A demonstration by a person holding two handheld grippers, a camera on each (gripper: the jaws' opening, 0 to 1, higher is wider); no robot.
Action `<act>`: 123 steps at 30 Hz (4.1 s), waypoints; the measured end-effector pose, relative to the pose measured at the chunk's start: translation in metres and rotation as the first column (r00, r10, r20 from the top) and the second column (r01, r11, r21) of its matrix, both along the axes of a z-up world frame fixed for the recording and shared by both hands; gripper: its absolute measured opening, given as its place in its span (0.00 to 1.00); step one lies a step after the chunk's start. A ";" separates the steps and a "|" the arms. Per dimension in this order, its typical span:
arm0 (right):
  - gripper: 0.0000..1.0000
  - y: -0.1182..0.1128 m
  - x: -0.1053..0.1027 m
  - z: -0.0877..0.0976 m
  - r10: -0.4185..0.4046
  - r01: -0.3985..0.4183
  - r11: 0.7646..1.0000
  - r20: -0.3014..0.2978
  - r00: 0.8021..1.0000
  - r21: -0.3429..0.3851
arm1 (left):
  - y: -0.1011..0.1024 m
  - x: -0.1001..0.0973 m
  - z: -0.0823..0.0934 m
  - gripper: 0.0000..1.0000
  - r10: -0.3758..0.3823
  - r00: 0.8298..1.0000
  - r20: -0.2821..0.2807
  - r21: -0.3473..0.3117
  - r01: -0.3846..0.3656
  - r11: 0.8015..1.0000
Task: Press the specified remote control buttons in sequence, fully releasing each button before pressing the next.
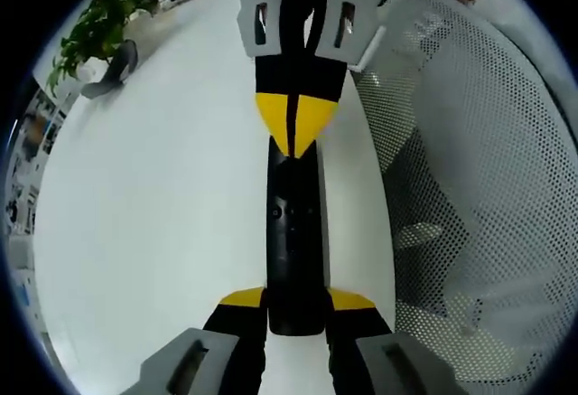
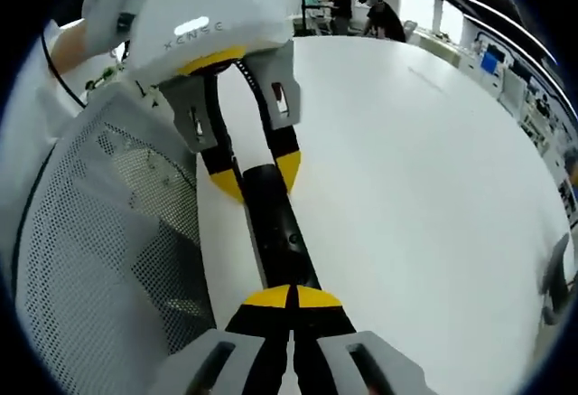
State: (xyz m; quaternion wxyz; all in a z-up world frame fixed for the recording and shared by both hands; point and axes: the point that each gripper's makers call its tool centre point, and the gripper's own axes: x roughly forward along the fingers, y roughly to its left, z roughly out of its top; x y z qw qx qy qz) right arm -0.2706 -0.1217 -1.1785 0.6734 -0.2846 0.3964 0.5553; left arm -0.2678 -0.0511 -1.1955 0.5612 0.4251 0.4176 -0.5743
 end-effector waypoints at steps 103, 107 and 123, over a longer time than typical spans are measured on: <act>0.06 0.015 0.004 -0.003 0.164 -0.163 0.987 0.102 0.981 -0.012 | 0.000 -0.001 -0.001 0.24 -0.033 0.999 0.003 -0.003 0.033 0.999; 0.05 0.015 0.002 -0.003 0.181 -0.180 0.984 0.089 0.980 -0.016 | 0.000 -0.001 -0.001 0.24 -0.030 1.000 0.004 -0.009 0.030 1.000; 0.06 0.017 0.003 -0.007 0.277 -0.274 0.949 -0.002 0.961 -0.158 | 0.001 0.000 0.000 0.24 -0.006 1.000 -0.007 -0.057 0.006 0.998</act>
